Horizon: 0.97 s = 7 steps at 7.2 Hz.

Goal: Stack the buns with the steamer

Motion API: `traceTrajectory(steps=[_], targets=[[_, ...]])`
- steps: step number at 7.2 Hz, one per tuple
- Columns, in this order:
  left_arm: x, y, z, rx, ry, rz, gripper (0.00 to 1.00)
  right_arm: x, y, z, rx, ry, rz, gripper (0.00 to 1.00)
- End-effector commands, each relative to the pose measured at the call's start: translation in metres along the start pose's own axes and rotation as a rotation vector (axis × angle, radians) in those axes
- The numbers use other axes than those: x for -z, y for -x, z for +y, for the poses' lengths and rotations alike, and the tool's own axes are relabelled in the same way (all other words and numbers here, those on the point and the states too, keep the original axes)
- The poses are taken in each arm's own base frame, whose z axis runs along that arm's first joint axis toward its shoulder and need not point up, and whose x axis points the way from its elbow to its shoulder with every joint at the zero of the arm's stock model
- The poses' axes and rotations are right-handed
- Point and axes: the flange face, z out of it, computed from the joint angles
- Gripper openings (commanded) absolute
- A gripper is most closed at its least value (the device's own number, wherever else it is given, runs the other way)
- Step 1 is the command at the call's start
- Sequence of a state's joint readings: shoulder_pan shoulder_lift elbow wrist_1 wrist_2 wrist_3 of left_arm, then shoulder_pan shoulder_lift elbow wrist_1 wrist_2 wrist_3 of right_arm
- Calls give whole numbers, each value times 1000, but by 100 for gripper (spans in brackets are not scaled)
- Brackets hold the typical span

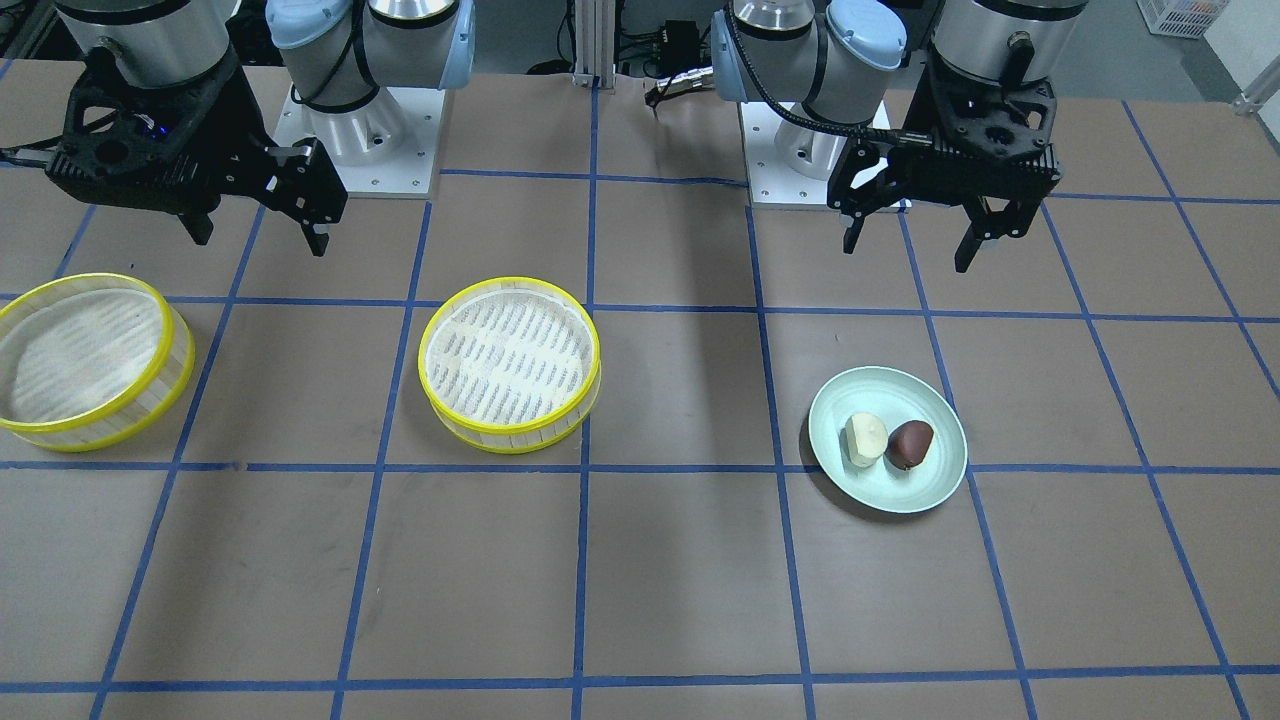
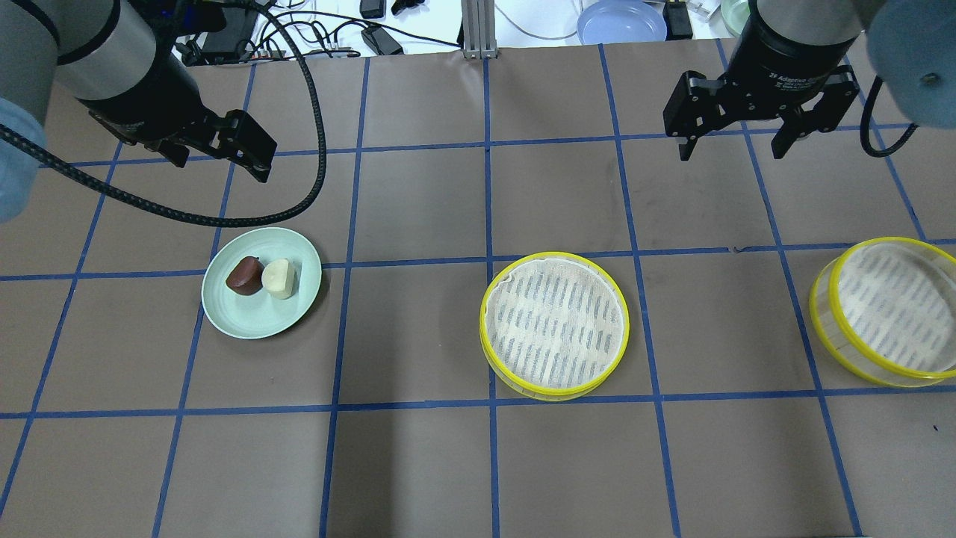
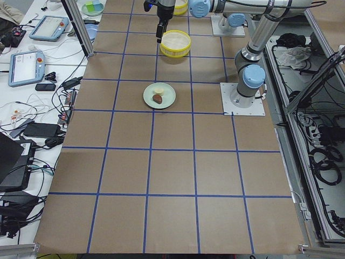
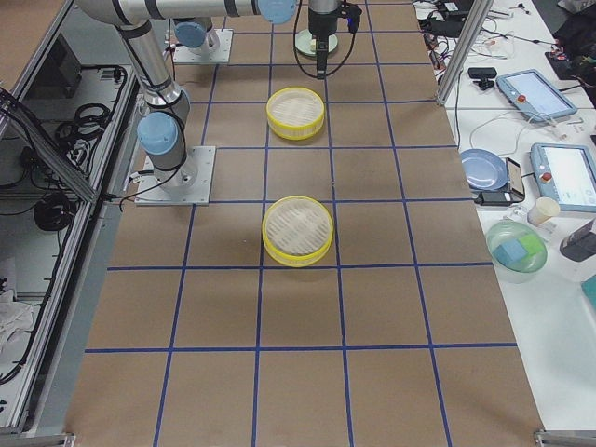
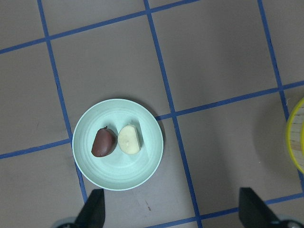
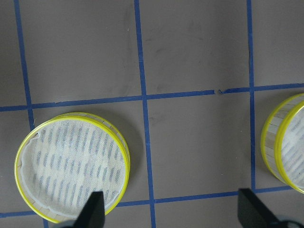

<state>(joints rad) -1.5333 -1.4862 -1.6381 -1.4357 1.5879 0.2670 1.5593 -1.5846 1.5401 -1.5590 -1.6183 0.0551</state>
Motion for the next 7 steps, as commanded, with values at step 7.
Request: traceTrajectory(steps=[7], targets=[[-32,36,-11,75,56,16,100,-5,-9,-5,-11,3,1,100]])
